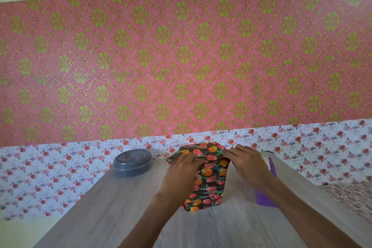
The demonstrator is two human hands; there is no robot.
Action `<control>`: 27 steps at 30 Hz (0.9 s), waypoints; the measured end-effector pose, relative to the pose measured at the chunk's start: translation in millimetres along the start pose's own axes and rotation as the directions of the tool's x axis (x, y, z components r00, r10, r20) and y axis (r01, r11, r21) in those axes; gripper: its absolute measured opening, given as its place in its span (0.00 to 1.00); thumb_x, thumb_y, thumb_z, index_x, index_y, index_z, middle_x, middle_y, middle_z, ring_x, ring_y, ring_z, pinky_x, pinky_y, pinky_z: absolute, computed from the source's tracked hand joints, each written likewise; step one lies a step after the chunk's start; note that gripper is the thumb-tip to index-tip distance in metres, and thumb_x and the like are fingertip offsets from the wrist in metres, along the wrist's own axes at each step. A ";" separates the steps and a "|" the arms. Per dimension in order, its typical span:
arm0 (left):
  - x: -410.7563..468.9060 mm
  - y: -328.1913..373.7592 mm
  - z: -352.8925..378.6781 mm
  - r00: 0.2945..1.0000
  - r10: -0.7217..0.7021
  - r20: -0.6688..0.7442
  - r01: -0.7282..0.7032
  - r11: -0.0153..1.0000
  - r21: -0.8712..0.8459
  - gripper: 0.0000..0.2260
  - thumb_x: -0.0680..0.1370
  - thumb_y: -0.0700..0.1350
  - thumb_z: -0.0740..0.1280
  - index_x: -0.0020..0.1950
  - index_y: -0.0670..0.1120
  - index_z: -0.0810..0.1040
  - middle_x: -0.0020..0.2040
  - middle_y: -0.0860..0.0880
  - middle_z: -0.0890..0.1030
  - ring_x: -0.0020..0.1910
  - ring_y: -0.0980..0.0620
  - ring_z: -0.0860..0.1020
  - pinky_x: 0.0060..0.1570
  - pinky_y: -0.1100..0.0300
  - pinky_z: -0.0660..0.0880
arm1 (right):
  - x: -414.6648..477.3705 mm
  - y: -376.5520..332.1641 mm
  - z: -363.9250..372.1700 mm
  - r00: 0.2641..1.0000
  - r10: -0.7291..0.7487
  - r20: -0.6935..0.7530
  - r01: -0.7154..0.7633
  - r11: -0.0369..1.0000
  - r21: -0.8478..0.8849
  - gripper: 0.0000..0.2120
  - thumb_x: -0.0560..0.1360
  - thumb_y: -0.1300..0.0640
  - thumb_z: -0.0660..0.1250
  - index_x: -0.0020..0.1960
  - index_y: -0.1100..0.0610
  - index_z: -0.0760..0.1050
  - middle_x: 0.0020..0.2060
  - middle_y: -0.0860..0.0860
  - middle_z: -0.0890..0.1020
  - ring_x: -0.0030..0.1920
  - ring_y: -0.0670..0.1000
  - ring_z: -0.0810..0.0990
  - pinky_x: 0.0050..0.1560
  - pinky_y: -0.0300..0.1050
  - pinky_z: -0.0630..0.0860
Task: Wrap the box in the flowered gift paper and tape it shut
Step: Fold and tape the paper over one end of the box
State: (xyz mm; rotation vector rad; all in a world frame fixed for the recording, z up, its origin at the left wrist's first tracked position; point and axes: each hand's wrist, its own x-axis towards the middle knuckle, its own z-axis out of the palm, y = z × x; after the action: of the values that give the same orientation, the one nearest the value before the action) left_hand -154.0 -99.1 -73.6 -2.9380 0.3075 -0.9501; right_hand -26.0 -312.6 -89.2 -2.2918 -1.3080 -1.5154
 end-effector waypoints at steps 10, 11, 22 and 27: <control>-0.5 -1.0 9.3 0.995 0.006 -0.102 -0.009 1.000 -0.023 0.19 0.79 0.45 0.66 0.70 0.54 0.74 0.66 0.54 0.72 0.65 0.53 0.69 0.67 0.58 0.67 | 13.1 -9.8 -27.2 0.986 0.097 0.138 -0.140 0.927 0.347 0.11 0.78 0.57 0.63 0.56 0.52 0.83 0.51 0.44 0.81 0.53 0.43 0.76 0.54 0.35 0.72; 0.2 -2.3 10.5 0.994 0.009 -0.109 -0.012 0.999 -0.030 0.19 0.79 0.44 0.66 0.69 0.54 0.74 0.65 0.54 0.72 0.65 0.53 0.69 0.66 0.58 0.66 | 18.9 -11.8 -25.7 0.980 0.105 0.169 -0.162 0.914 0.372 0.11 0.80 0.55 0.63 0.57 0.51 0.82 0.51 0.43 0.82 0.53 0.42 0.77 0.53 0.31 0.70; -5.6 -6.0 24.3 0.978 0.043 -0.202 -0.035 0.998 0.044 0.18 0.64 0.45 0.80 0.52 0.53 0.83 0.52 0.54 0.80 0.53 0.52 0.77 0.55 0.55 0.77 | 55.2 -27.3 -8.8 0.960 -0.113 0.256 0.086 0.990 0.113 0.13 0.60 0.66 0.77 0.37 0.50 0.81 0.32 0.44 0.78 0.33 0.45 0.78 0.27 0.31 0.58; -11.1 -1.5 32.3 0.974 0.071 -0.214 -0.065 0.997 0.034 0.19 0.71 0.42 0.73 0.62 0.50 0.80 0.58 0.53 0.79 0.56 0.52 0.77 0.58 0.56 0.77 | 51.8 -22.8 -1.7 0.960 -0.195 0.199 0.193 0.981 0.029 0.15 0.62 0.63 0.80 0.45 0.51 0.82 0.39 0.45 0.81 0.39 0.45 0.80 0.29 0.34 0.71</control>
State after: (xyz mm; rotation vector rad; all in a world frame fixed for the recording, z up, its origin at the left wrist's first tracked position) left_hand -143.7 -96.2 -106.1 -2.7831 0.3959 -1.2540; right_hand -36.0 -268.3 -55.4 -2.4269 -1.6310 -1.3514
